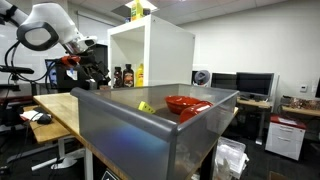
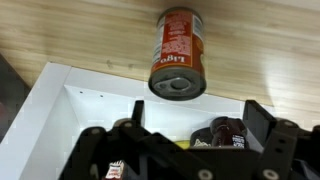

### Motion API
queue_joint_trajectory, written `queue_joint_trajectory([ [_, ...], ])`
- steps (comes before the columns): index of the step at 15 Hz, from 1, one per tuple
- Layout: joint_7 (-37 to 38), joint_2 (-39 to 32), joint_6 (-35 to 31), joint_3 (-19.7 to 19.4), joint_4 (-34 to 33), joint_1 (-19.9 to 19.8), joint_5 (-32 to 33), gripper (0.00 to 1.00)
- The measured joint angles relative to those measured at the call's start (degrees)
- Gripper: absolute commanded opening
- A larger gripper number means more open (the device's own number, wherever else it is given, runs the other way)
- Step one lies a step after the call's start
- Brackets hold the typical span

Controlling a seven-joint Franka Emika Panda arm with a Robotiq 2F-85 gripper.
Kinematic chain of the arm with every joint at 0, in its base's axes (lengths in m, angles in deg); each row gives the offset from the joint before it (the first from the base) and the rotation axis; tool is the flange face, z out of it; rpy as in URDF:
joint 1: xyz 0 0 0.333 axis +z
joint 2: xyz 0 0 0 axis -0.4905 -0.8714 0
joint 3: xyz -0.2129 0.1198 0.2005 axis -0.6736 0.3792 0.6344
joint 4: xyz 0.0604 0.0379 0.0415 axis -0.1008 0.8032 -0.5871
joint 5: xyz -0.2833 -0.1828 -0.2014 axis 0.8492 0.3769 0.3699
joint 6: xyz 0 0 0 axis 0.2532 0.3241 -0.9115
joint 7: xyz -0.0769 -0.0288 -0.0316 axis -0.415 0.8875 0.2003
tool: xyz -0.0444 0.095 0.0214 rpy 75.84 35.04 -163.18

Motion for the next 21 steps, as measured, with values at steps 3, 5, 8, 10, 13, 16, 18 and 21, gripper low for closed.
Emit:
queue_joint_trajectory([
  [3, 8.88, 2.56, 8.64, -3.47, -2.93, 0.36, 12.47, 1.0],
  [5, 14.43, 2.61, 12.45, -7.11, -5.03, 2.4, 20.43, 1.0],
  [8, 22.95, 1.4, 19.32, -15.05, -8.83, 8.76, 33.0, 1.0],
  [10, 25.1, 0.21, 23.12, -18.72, -10.72, 12.31, 36.74, 1.0],
  [13, 26.35, -2.35, 28.21, -23.35, -13.27, 17.42, 39.39, 1.0],
  [16, 26.37, -5.73, 31.6, -26.89, -15.56, 21.39, 40.03, 1.0],
  [18, 26.45, -8.34, 32.52, -28.61, -16.98, 23.1, 40.2, 1.0],
  [21, 27.15, -11.66, 32.8, -29.73, -18.71, 24.02, 41.25, 1.0],
])
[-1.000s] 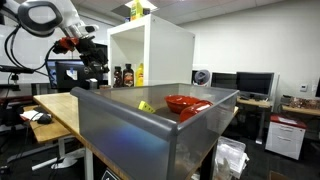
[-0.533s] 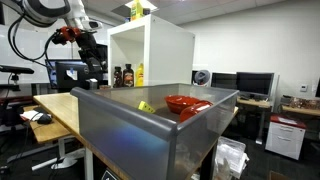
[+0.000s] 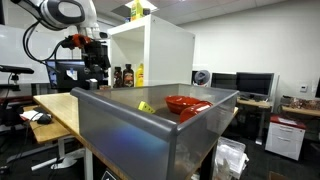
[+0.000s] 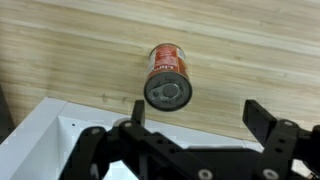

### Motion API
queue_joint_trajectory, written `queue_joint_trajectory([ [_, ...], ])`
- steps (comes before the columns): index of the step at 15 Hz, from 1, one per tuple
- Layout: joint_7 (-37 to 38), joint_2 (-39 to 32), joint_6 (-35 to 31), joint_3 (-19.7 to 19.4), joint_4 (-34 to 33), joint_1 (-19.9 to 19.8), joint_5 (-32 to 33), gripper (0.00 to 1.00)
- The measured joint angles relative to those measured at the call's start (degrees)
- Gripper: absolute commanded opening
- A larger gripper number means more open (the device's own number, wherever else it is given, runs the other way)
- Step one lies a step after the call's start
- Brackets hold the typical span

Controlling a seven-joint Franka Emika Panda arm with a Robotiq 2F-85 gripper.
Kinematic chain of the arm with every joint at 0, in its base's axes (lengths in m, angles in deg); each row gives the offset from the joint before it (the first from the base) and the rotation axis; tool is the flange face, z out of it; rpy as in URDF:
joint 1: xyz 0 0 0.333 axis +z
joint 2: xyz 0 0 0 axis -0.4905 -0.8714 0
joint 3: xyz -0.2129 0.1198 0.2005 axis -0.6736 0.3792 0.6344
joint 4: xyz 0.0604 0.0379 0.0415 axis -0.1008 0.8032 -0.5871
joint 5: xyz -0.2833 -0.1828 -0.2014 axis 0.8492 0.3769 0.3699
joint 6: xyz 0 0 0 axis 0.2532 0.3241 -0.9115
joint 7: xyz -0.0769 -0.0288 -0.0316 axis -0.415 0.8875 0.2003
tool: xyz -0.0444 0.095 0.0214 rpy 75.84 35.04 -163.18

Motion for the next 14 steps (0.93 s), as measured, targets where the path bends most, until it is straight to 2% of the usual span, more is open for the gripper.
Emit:
queue_joint_trajectory([
  [14, 2.89, -10.17, 0.56, -0.9, -5.2, 1.38, 4.44, 1.0],
])
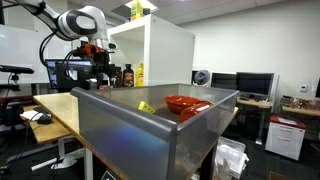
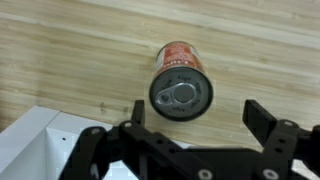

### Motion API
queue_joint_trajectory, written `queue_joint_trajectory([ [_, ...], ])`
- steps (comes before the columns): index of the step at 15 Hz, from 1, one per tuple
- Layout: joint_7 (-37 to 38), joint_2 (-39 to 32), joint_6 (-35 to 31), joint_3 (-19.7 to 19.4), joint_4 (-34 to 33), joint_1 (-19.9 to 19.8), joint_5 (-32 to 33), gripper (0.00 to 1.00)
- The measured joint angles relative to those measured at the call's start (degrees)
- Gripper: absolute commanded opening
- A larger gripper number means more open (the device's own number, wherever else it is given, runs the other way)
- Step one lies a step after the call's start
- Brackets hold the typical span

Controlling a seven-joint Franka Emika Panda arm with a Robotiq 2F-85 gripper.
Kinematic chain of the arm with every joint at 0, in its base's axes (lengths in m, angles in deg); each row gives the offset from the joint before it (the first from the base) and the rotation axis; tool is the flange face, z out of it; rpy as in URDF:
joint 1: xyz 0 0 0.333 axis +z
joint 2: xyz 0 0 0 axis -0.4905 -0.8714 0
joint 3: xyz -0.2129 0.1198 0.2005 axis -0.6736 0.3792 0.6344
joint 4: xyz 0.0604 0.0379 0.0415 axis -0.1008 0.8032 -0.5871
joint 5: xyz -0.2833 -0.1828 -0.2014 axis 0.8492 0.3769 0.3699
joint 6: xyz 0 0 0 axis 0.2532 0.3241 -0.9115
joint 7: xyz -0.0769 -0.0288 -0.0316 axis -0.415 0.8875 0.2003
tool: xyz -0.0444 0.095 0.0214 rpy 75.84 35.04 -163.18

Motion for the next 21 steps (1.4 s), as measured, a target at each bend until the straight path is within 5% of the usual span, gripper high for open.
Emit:
queue_joint_trajectory([
  [12, 0.01, -2.68, 1.9, -0.59, -1.12, 0.01, 1.89, 1.0],
  [13, 0.02, -2.71, 2.51, -0.64, -1.12, 0.01, 2.39, 0.75],
  [21, 0.06, -3.32, 3.18, -0.77, -1.05, 0.01, 3.33, 0.35],
])
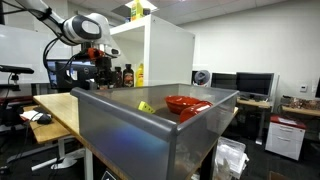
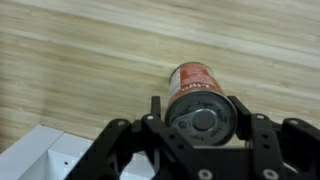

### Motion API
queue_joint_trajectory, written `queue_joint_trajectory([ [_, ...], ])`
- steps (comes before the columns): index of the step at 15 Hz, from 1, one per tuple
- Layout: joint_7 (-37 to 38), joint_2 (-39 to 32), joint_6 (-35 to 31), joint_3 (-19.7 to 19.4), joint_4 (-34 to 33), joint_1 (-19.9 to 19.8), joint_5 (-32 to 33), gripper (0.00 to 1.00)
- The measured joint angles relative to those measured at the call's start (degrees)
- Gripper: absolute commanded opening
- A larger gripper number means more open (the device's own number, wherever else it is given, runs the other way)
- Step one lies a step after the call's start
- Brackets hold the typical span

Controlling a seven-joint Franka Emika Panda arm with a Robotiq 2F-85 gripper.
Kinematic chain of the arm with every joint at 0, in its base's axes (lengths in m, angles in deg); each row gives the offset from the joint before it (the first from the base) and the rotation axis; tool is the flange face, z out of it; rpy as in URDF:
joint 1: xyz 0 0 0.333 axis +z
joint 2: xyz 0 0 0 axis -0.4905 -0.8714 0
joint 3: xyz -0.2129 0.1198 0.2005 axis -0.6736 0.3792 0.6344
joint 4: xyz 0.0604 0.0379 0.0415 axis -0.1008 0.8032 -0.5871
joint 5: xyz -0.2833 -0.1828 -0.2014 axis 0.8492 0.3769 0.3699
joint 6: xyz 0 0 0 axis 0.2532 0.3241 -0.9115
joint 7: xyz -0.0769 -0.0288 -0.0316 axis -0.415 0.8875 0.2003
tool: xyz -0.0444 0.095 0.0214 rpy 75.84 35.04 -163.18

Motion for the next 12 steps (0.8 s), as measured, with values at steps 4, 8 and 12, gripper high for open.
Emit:
queue_joint_trajectory([
  [4, -0.06, 0.22, 0.61, -0.08, -1.32, 0.26, 0.05, 0.34],
  [8, -0.78, 2.07, 3.4, -0.87, -5.53, 1.31, -0.02, 0.34],
  [12, -3.06, 4.52, 10.76, -2.04, -12.31, 2.34, -0.57, 0.34],
])
